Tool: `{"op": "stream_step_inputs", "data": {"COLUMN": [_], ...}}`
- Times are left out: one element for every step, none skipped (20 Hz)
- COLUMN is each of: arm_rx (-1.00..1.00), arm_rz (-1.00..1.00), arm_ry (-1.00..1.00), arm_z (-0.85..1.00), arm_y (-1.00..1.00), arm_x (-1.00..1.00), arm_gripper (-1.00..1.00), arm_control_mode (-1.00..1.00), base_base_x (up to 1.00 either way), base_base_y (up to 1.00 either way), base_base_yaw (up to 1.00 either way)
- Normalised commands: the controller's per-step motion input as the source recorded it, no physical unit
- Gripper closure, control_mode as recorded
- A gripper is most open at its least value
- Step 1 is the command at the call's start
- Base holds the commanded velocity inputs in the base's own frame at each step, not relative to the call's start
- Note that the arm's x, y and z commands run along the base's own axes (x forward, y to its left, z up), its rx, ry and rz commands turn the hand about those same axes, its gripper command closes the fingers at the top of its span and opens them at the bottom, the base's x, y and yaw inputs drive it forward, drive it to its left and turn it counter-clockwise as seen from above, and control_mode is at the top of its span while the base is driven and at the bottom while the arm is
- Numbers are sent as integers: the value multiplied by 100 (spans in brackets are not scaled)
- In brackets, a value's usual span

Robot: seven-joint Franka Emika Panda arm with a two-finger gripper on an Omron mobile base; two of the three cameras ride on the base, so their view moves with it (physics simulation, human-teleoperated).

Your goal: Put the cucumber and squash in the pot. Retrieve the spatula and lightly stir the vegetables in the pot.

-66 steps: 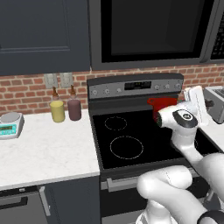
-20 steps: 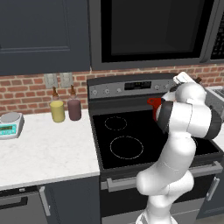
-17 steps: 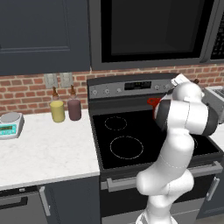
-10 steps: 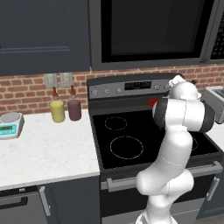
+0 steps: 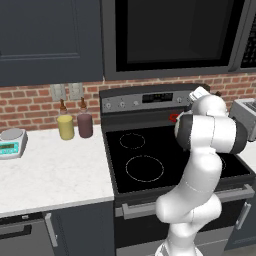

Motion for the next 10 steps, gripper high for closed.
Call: {"op": "stream_step_inputs", "data": {"arm_rx": [0,0,0,1,2,3,5,7,9,9], "arm_rz": [0,0,0,0,0,0,0,0,0,0], "arm_ry": [0,1,2,2,3,3,2,1,1,1], "arm_z": [0,0,-1,-1,0,0,0,0,0,0], "arm_y": [29,26,26,25,26,27,25,23,20,21], "arm_x": [-6,-5,-6,-11,-11,-16,-18,-24,-26,-26], "arm_gripper": [100,100,100,100,100,100,100,100,100,100], "arm_control_mode": [-100,-100,-100,-100,-100,-100,-100,-100,-100,-100], "base_base_x": [0,0,0,0,0,0,0,0,0,0], "base_base_y": [0,0,0,0,0,0,0,0,0,0], "base_base_yaw": [0,0,0,0,0,0,0,0,0,0]}}
